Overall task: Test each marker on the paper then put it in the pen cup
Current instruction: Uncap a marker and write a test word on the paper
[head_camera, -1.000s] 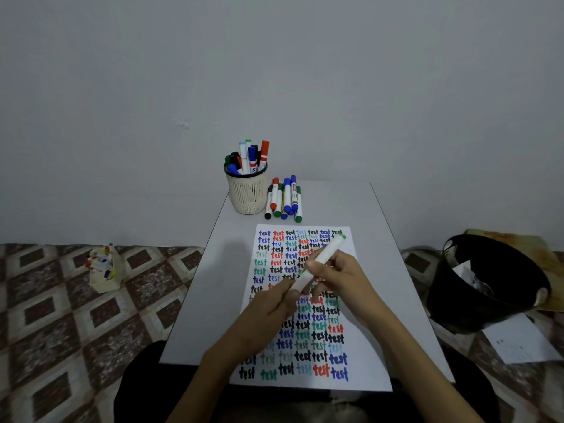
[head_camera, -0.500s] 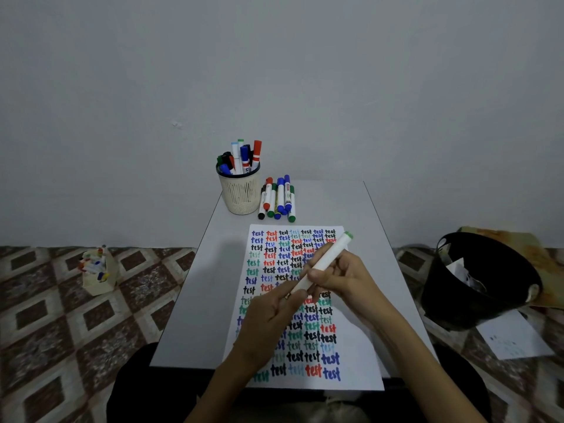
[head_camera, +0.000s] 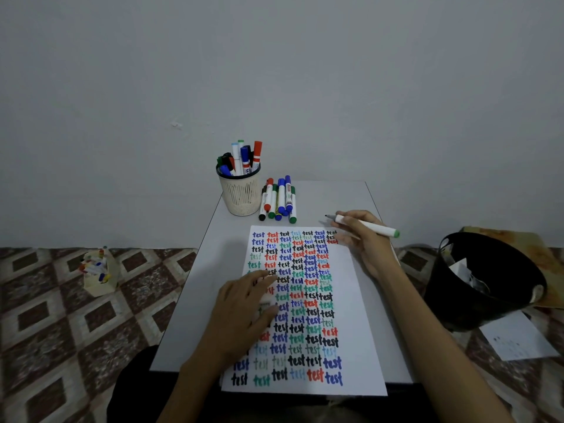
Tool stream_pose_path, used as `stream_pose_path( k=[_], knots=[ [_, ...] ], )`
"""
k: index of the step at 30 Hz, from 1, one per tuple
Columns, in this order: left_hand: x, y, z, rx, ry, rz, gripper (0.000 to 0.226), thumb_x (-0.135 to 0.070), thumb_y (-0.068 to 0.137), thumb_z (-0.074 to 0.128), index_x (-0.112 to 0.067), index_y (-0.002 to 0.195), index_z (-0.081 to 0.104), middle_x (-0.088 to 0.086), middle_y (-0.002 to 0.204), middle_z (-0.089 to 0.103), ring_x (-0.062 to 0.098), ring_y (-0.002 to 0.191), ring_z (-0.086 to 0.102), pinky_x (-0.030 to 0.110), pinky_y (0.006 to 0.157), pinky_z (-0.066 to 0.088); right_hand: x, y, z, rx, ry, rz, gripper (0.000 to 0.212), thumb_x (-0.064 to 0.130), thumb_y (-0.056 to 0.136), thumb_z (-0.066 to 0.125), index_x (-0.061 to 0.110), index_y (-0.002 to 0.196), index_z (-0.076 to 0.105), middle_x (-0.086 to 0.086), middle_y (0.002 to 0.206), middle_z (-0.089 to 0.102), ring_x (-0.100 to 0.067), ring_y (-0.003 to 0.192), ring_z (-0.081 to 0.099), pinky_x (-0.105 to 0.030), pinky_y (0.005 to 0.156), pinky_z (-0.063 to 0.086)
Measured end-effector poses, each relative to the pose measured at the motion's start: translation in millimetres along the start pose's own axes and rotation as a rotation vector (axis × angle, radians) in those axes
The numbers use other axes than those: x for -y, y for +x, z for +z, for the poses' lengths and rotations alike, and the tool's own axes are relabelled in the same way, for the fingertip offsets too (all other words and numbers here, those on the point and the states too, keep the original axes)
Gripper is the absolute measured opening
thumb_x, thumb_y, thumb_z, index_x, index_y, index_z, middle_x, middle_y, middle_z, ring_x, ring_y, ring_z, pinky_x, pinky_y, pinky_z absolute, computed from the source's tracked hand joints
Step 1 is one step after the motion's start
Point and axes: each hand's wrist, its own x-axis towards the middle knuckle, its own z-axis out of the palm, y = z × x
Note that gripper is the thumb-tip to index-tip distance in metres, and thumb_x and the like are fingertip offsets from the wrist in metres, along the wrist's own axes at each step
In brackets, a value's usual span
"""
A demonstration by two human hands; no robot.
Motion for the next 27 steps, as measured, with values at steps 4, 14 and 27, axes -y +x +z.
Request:
stream_pose_path(
  k=[4,14,27],
  knots=[
    [2,-2,4,0.021,0.001,-0.035,0.061,-0.061,0.091,0.02,-0.03,0.139,0.041,-0.013,0.145,0.036,0.001,0.134,0.026,0.036,0.116,0.008,-1,14,2,0.048,-0.061,0.006,0.019,-0.009,0.078,0.07,0.004,0.08,0.056,-0.019,0.084,0.069,-0.03,0.074,0.07,-0.031,0.053,0.058],
    [3,-2,7,0.001,-0.013,-0.026,0.057,-0.058,0.093,0.024,-0.03,0.139,0.042,-0.015,0.145,0.035,-0.001,0.134,0.027,0.035,0.117,0.008,-15,23,7,-0.006,-0.432,-0.104,0.037,-0.022,0.076,0.052,0.009,0.063,0.038,0.008,0.044,0.044,-0.003,0.039,0.043,-0.016,0.039,0.04],
    [2,-2,6,0.013,-0.023,-0.047,0.059,-0.06,0.092,0.022,-0.031,0.14,0.041,-0.016,0.146,0.034,-0.001,0.134,0.027,0.038,0.118,0.009,-21,27,5,0.003,-0.552,-0.157,0.03,-0.019,0.075,0.055,0.007,0.066,0.041,-0.006,0.057,0.04,-0.004,0.044,0.041,-0.016,0.042,0.039]
  ],
)
